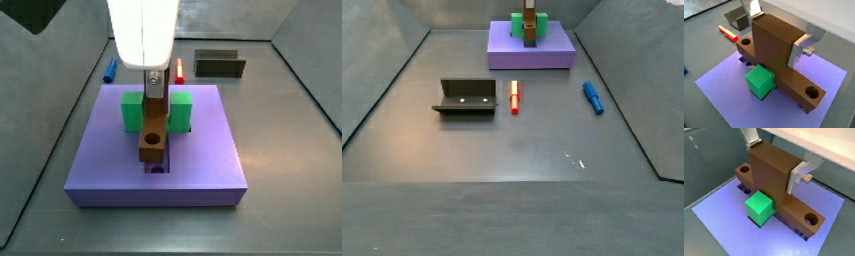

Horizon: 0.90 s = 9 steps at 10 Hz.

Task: Pick up the brown object. Move up. Move to above the board. Insert the brown object.
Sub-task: Insert the brown object.

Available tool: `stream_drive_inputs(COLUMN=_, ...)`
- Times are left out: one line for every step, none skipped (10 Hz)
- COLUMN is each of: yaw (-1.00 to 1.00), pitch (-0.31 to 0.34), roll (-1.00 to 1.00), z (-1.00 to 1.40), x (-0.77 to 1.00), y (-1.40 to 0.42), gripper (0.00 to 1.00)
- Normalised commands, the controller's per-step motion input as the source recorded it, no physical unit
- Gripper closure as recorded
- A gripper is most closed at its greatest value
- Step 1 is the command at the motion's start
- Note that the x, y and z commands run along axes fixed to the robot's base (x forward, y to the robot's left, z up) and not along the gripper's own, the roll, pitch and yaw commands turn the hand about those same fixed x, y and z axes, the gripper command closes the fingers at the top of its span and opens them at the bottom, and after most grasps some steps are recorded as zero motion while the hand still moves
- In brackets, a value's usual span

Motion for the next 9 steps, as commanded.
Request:
stream_drive_inputs(yaw=0.00, pitch=0.000, roll=-0.02, z=-0.24, x=0.00, y=0.00, gripper=1.00)
stream_drive_inputs(yaw=0.00, pitch=0.000, roll=0.00, z=-0.22, x=0.02, y=0.00, gripper=1.00)
stream_drive_inputs(yaw=0.00, pitch=0.000, roll=0.00, z=-0.22, x=0.02, y=0.00, gripper=1.00)
stream_drive_inputs(yaw=0.00, pitch=0.000, roll=0.00, z=-0.22, x=0.00, y=0.00, gripper=1.00)
stream_drive_inputs(yaw=0.00, pitch=0.000, roll=0.01, z=-0.22, x=0.01, y=0.00, gripper=1.00)
stream_drive_inputs(yaw=0.00, pitch=0.000, roll=0.01, z=-0.20, x=0.03, y=0.00, gripper=1.00)
stream_drive_inputs(yaw=0.00, pitch=0.000, roll=0.00, z=-0.22, x=0.00, y=0.00, gripper=1.00)
stream_drive_inputs(yaw=0.09, pitch=0.000, roll=0.05, z=-0.16, x=0.00, y=0.00, gripper=1.00)
stream_drive_inputs(yaw=0.13, pitch=0.000, roll=0.05, z=-0.13, x=0.00, y=0.00, gripper=1.00)
